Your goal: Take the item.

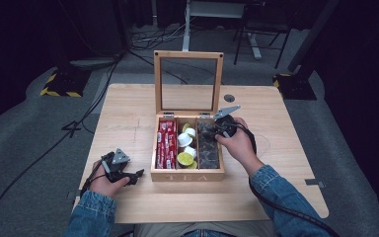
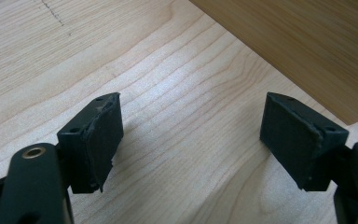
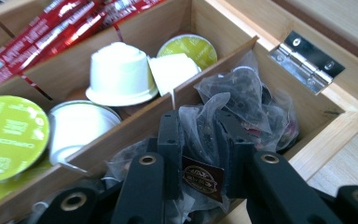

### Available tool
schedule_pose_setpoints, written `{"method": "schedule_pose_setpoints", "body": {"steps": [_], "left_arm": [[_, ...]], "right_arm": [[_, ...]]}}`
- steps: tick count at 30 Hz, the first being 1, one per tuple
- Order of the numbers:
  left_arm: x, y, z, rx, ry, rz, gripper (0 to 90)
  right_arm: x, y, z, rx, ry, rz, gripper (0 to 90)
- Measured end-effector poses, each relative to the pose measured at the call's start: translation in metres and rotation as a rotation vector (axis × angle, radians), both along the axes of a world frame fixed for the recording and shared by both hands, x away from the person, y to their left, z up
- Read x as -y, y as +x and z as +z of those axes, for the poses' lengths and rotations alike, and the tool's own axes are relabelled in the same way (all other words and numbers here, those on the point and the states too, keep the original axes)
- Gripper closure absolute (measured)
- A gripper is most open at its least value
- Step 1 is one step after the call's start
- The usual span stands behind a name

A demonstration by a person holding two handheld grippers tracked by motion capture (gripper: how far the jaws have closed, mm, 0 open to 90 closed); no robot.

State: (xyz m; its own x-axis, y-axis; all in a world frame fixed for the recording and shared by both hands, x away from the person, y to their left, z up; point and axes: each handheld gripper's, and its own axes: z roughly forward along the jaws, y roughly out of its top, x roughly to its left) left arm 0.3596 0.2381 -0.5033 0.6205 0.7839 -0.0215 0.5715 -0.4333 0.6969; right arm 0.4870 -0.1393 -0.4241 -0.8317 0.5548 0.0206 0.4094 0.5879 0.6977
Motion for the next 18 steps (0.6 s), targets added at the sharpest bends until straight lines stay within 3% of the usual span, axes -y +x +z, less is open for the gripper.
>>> {"method": "schedule_pose_setpoints", "body": {"steps": [18], "left_arm": [[0.000, 0.000, 0.000, -0.001, -0.001, 0.004, 21.6]], "right_arm": [[0.012, -0.015, 0.029, 0.040, 0.121, 0.015, 73.8]]}}
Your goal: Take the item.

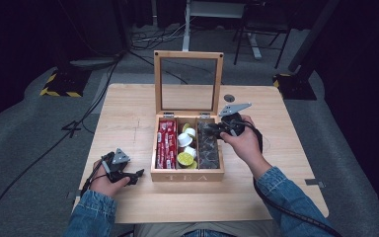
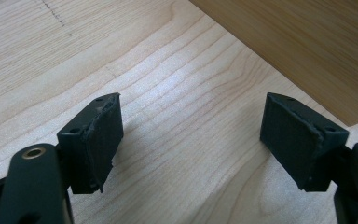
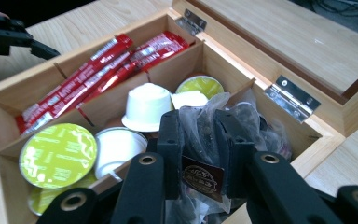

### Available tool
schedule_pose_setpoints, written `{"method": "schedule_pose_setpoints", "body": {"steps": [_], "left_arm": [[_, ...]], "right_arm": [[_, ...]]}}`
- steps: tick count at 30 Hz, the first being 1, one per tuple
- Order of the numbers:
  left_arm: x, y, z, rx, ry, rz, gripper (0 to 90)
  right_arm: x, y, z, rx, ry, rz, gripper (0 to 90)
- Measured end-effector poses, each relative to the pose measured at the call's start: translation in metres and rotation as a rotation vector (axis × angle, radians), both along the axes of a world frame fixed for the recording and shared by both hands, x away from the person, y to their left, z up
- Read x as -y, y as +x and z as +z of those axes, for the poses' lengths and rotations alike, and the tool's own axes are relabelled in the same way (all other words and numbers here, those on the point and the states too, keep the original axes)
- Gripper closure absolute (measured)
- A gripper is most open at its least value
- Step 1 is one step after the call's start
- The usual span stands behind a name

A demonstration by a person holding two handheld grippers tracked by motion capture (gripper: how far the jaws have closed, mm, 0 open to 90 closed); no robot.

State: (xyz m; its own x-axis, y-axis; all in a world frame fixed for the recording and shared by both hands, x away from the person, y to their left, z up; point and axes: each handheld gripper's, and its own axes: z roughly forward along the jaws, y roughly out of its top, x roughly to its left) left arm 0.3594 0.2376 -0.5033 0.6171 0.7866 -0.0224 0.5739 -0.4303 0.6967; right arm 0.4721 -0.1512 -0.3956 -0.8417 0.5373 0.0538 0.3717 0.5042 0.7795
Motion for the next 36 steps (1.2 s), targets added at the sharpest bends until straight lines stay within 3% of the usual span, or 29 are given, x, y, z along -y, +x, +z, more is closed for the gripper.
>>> {"method": "schedule_pose_setpoints", "body": {"steps": [20, 36], "left_arm": [[0.000, 0.000, 0.000, 0.000, 0.000, 0.000, 21.6], [0.001, 0.006, 0.000, -0.002, 0.007, -0.010, 16.3]], "right_arm": [[0.013, -0.018, 0.026, 0.049, 0.058, 0.015, 73.7], [0.052, -0.031, 0.039, 0.101, 0.050, -0.052, 73.6]]}}
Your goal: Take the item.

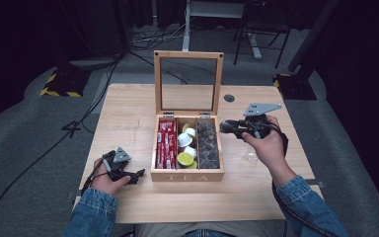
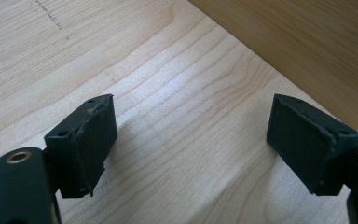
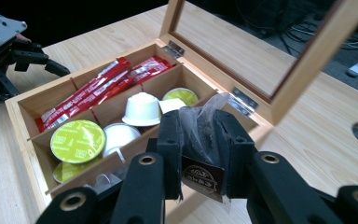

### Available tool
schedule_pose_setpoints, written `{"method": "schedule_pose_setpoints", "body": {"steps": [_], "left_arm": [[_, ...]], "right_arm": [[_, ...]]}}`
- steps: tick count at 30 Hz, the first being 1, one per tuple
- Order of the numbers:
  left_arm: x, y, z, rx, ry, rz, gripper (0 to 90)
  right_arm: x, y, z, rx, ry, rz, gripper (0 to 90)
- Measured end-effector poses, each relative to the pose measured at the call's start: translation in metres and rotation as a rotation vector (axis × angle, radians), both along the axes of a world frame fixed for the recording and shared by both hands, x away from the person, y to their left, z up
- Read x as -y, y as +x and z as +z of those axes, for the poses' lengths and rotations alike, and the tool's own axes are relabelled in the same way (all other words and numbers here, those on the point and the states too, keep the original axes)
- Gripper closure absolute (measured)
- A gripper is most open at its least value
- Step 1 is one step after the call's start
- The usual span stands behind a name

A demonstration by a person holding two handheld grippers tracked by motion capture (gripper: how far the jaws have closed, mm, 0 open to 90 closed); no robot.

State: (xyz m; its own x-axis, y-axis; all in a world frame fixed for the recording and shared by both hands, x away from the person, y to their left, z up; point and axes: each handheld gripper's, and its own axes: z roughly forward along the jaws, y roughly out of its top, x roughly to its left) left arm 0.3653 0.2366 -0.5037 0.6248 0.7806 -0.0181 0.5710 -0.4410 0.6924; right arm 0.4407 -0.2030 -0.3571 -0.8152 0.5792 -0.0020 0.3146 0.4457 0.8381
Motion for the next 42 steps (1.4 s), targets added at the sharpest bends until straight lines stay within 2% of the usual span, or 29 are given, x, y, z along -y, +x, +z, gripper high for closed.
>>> {"method": "schedule_pose_setpoints", "body": {"steps": [8, 16, 22, 31, 42], "left_arm": [[0.000, 0.002, 0.000, -0.005, 0.000, -0.002, 15.3], [0.000, 0.001, 0.000, -0.003, 0.005, -0.002, 15.3], [0.000, 0.001, 0.000, -0.003, 0.002, 0.000, 15.3], [-0.001, 0.001, 0.000, -0.004, 0.004, 0.000, 15.2], [-0.001, 0.001, 0.000, -0.004, 0.004, 0.000, 15.2]], "right_arm": [[0.034, -0.007, 0.005, 0.012, 0.002, -0.069, 73.6], [0.051, -0.009, 0.004, 0.021, -0.057, -0.103, 73.6], [0.066, -0.010, 0.002, 0.017, -0.061, -0.140, 73.6], [0.080, -0.013, -0.002, 0.010, -0.089, -0.172, 73.6], [0.084, -0.013, -0.012, -0.014, -0.136, -0.181, 73.6]]}}
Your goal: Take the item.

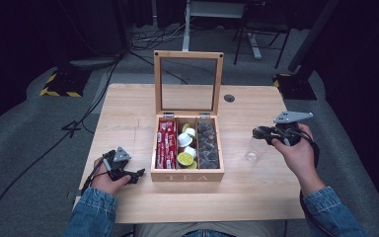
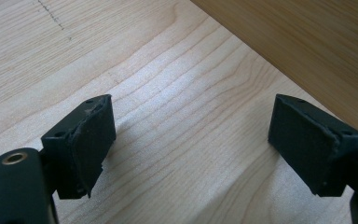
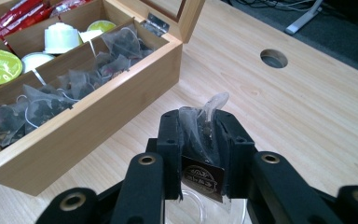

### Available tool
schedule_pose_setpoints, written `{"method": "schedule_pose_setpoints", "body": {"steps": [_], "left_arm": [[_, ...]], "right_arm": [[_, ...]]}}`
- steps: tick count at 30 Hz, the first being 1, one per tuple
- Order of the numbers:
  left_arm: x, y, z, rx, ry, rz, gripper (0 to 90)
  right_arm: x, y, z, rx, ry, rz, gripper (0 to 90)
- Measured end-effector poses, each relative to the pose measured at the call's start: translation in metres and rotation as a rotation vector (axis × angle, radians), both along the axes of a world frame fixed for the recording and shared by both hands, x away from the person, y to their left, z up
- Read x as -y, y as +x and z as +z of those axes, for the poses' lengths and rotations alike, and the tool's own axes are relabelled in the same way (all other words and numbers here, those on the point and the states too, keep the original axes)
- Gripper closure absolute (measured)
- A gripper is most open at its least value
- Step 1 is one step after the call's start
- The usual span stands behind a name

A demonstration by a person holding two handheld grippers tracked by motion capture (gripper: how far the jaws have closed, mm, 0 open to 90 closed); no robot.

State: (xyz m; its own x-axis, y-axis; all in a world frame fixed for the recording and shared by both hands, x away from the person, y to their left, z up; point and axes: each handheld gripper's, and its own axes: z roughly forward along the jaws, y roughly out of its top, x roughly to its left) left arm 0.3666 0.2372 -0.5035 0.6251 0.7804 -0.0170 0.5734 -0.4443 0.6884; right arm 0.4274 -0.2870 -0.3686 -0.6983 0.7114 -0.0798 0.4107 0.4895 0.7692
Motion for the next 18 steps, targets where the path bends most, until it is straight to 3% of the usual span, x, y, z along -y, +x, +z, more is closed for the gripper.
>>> {"method": "schedule_pose_setpoints", "body": {"steps": [18], "left_arm": [[0.000, 0.000, 0.000, -0.001, 0.000, -0.001, 15.2]], "right_arm": [[0.001, -0.001, -0.020, -0.055, -0.103, -0.011, 73.5]]}}
